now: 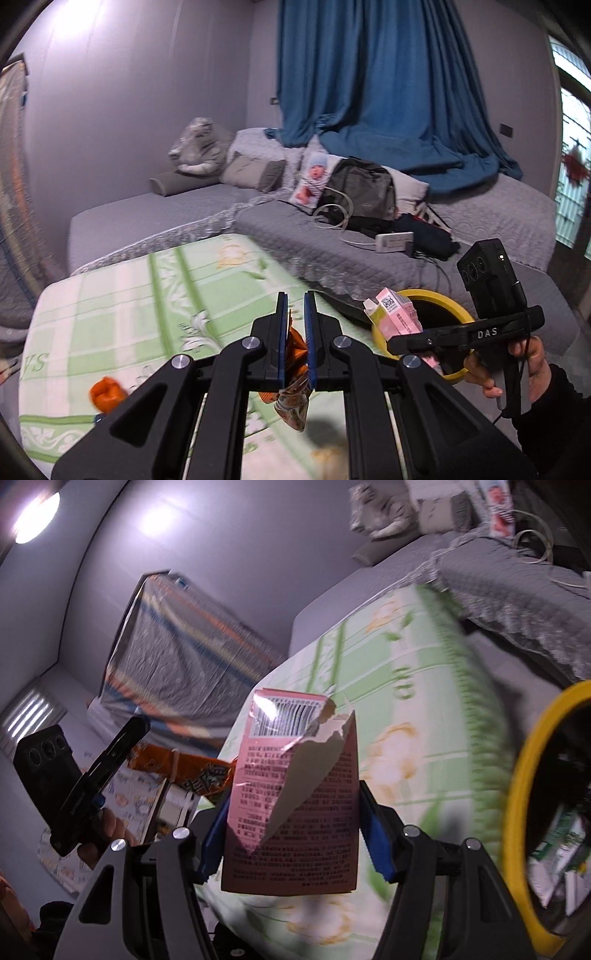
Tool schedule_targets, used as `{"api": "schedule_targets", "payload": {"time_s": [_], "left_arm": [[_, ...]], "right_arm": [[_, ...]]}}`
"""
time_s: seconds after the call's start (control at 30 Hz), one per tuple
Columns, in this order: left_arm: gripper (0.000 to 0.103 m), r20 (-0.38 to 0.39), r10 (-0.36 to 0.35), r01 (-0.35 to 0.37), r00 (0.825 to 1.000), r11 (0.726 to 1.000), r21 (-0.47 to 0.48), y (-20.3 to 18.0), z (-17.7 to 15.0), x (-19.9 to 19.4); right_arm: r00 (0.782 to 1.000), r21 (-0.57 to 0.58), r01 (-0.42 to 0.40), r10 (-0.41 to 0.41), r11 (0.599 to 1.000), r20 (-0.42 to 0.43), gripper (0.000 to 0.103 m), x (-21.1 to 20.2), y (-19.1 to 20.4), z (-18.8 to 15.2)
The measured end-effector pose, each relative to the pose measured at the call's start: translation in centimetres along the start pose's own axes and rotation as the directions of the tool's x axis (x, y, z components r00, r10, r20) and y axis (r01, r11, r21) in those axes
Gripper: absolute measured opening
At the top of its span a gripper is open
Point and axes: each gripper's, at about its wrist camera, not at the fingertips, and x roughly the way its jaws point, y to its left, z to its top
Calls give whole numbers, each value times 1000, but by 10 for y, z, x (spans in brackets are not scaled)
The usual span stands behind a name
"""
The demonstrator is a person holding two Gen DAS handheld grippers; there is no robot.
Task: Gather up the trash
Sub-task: 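Carry the pink carton and wrapper to the yellow-rimmed bin and open both grippers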
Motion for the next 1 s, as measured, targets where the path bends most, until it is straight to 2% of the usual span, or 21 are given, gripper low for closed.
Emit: {"api": "schedule_targets", "payload": {"time_s": [0.17, 0.3, 0.33, 0.43, 0.6, 0.77, 0.8, 0.83, 0.87, 0.9, 1.0], "left_arm": [[8, -9, -103, 103, 995, 993, 60, -46, 15, 38], [8, -19, -190, 191, 982, 977, 91, -80, 25, 70], [8, -20, -209, 210, 978, 973, 96, -88, 25, 76], [8, -39, -271, 273, 962, 956, 108, -117, 30, 108], [9, -107, -331, 342, 938, 934, 106, -158, 28, 169], [10, -176, -317, 333, 932, 941, 66, -177, 14, 219], [18, -190, -318, 332, 929, 942, 46, -176, 11, 224], [49, -204, -315, 325, 927, 945, 19, -174, 9, 229], [72, -205, -303, 309, 931, 951, -1, -171, 7, 231], [95, -177, -277, 275, 944, 961, -37, -163, 5, 229], [94, -144, -257, 249, 956, 966, -70, -142, 4, 220]], "right_arm": [[988, 62, 105, -112, 993, 108, 60, -47, -38, -3], [958, 147, 191, -217, 971, 186, 60, -84, -69, -8], [946, 166, 228, -259, 960, 198, 60, -92, -76, -10], [908, 219, 317, -362, 923, 210, 60, -108, -95, -18], [868, 323, 386, -459, 864, 191, 60, -127, -139, -34], [853, 395, 403, -495, 825, 164, 62, -140, -175, -48], [850, 411, 407, -503, 816, 156, 64, -142, -182, -49], [843, 427, 417, -517, 803, 149, 67, -144, -187, -51], [832, 443, 431, -536, 787, 144, 72, -147, -191, -53], [825, 450, 439, -547, 778, 142, 77, -148, -194, -55], [810, 468, 448, -567, 762, 148, 86, -156, -196, -59]]}}
